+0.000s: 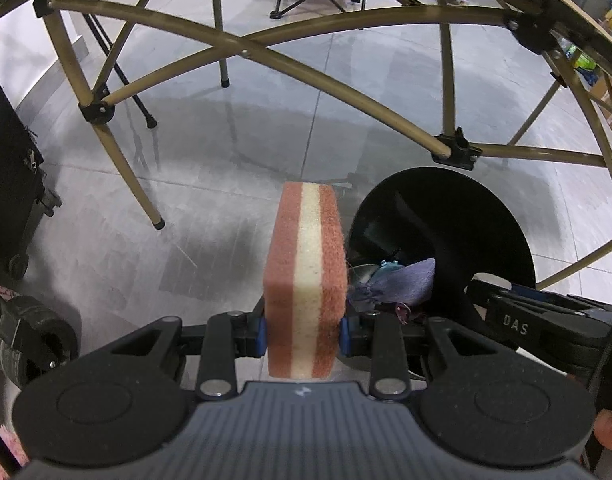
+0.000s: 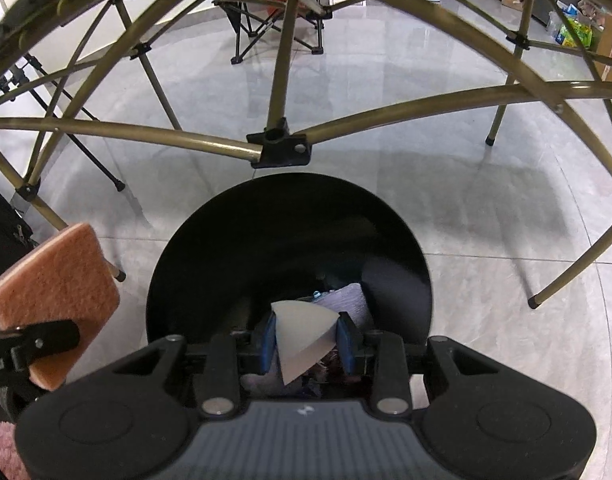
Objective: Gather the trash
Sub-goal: 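Hold foam wedge over the bin opening with right tool while left tool holds sponge beside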
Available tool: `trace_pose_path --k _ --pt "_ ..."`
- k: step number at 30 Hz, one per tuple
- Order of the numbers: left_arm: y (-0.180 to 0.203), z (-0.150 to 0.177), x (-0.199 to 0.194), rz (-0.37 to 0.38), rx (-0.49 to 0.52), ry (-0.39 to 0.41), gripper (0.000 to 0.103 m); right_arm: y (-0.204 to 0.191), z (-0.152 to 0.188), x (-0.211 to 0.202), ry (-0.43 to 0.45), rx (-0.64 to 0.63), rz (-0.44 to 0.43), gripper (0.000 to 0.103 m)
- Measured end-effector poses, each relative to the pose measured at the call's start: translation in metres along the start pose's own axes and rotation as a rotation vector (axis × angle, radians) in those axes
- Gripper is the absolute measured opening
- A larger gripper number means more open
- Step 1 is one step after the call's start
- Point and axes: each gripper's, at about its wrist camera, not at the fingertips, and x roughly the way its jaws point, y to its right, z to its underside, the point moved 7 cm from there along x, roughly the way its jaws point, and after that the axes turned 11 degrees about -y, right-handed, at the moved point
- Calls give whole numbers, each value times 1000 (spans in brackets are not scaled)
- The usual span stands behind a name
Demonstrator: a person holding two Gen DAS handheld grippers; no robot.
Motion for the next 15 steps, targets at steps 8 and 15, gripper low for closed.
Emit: trace_pose_path --k 8,15 --pt "-9 -2 3 6 -21 -10 31 -10 -7 20 -42 1 11 31" --pt "-12 -2 2 8 -31 -7 31 -11 -7 27 -61 14 -9 43"
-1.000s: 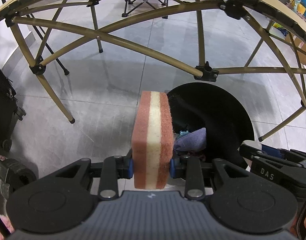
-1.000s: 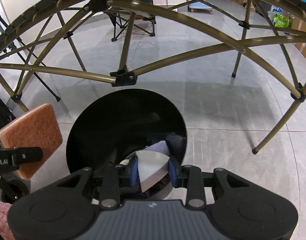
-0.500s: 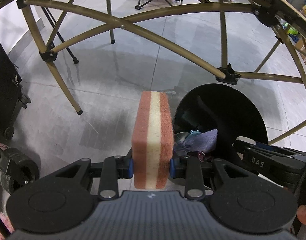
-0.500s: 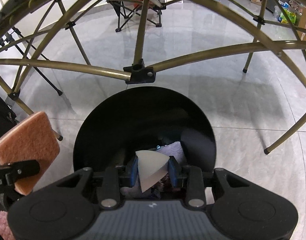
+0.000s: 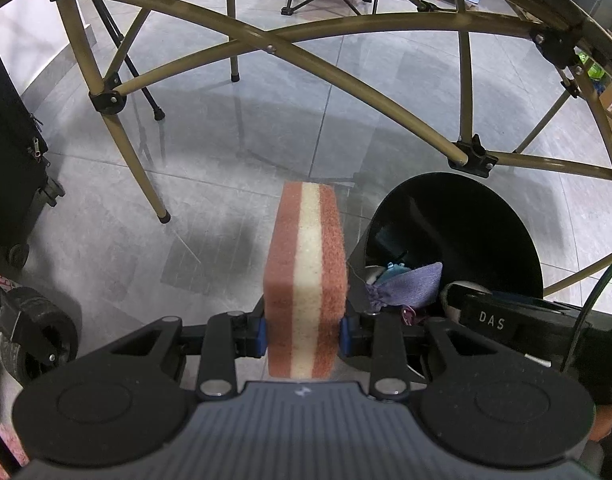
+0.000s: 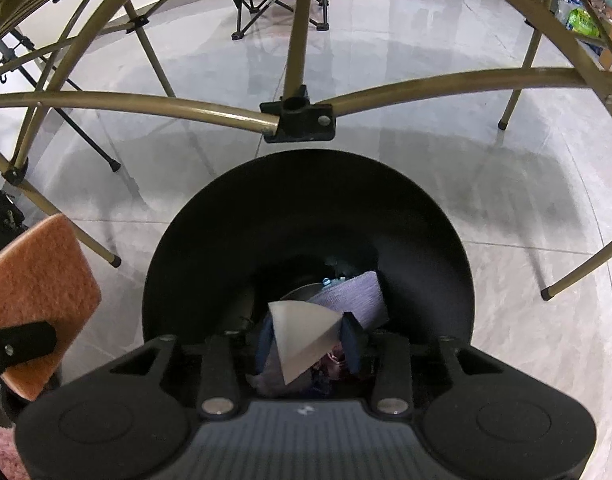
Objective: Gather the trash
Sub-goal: 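Hold foam wedge over the bin opening with right tool while left tool holds sponge beside, then open right gripper to drop the foam wedge into the bin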
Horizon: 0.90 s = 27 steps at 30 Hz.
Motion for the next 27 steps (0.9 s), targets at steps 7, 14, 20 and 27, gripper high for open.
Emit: trace_pose_path --k 7,14,20,27 --pt "1 1 -3 0 4 9 31 8 -2 -2 14 43 0 94" --pt "16 0 -11 18 31 31 31 17 0 -5 10 76 -15 102" --pt "38 0 -20 50 63 61 31 31 2 -23 62 94 -14 103" --pt "69 1 -23 68 113 70 31 60 6 -44 119 148 -7 103"
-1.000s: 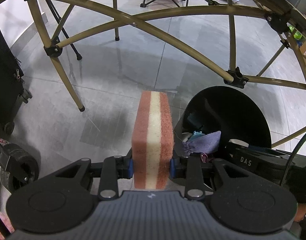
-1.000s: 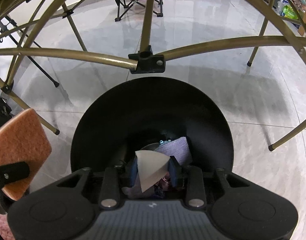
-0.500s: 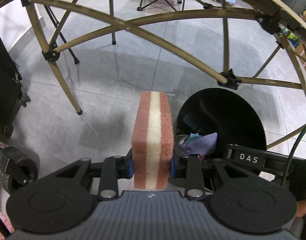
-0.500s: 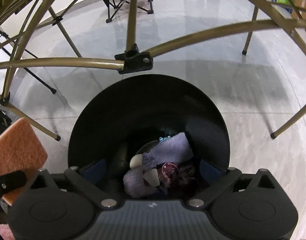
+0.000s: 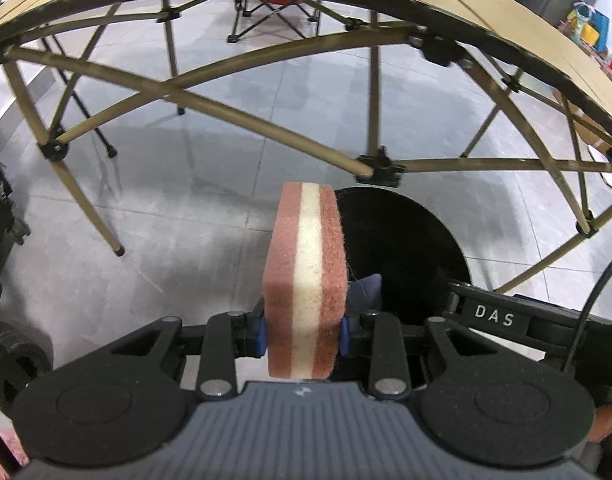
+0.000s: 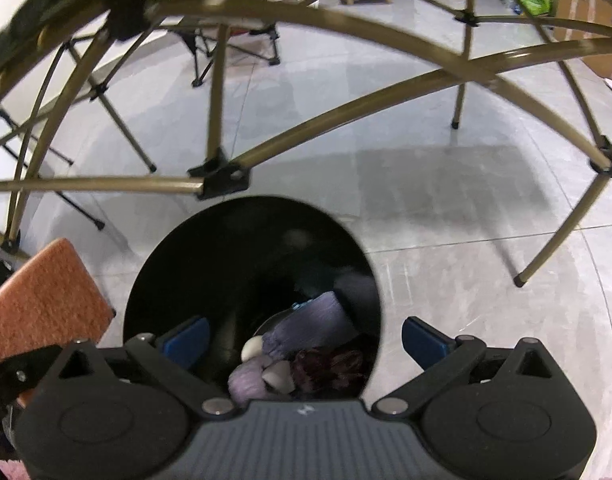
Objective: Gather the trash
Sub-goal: 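Open right gripper to drop the foam wedge into the bin, then move right tool aside while left tool lowers sponge into the bin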
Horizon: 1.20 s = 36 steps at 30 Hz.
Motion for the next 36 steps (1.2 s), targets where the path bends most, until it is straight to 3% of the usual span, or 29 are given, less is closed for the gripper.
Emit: trace_pose_path --k 8,20,22,24,27,36 --pt "34 -2 15 -3 49 -27 31 45 -1 -21 58 92 16 103" --pt "67 -5 42 -27 87 -71 32 97 9 -29 73 195 38 103" --pt "70 -5 44 -32 93 -70 44 102 10 -30 71 203 38 103" --pt "71 -5 44 -46 97 -61 80 107 12 -31 70 209 39 103" --pt "75 -7 41 -60 100 -37 100 114 13 -31 70 223 40 103" --pt "74 -7 52 -81 90 -79 103 120 16 -31 64 239 29 103"
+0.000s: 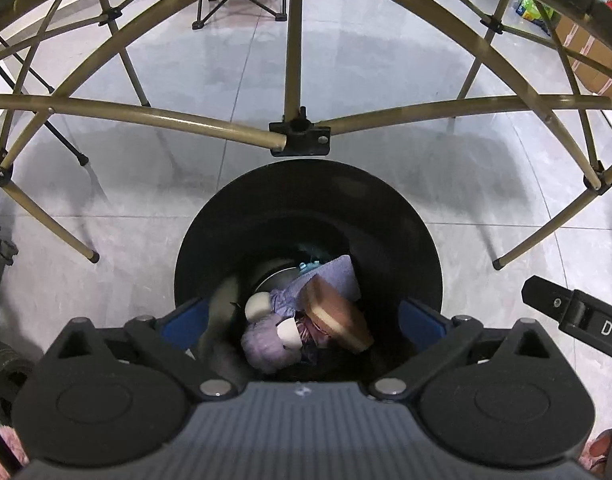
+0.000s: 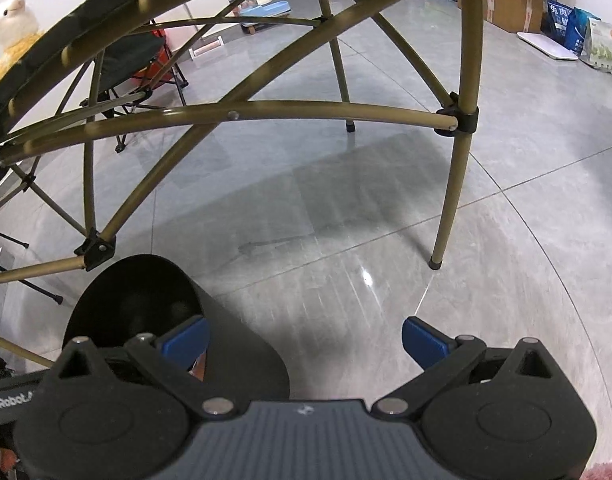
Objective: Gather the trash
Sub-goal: 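Move right tool aside while left tool lowers sponge into the bin, then raise both tools from the bin and turn toward the wooden table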
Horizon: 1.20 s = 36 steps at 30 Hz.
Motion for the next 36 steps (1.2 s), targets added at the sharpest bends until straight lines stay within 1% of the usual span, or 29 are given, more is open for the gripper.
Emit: trace_pose_path --k 8,12,15,18,24,28,31,33,36 --pt "-1 0 -3 6 1 11 103 -3 1 -1 -2 -3 -22 103" --pt "-2 0 -22 38 -2 68 103 -4 -1 -7 22 -3 -31 103" --pt "-4 -3 -39 54 -4 128 103 -7 -3 -15 48 -13 -44 103" --pt "-7 -5 -60 64 0 208 103 -12 -7 -28 100 -35 -49 103" --pt "-19 -6 -104 92 -18 342 103 -27 -11 -65 246 -90 -77 103" --pt "-35 -8 -143 102 -44 467 103 -44 -13 -97 356 -155 -114 103" --pt "-48 -14 -169 86 -68 559 103 -57 -15 -124 469 -207 -135 103" --pt "-59 -23 -181 56 -86 602 103 -68 -20 -140 542 -243 -146 103" --pt "-76 -38 -191 46 -120 633 103 -88 -31 -152 595 -294 -170 103"
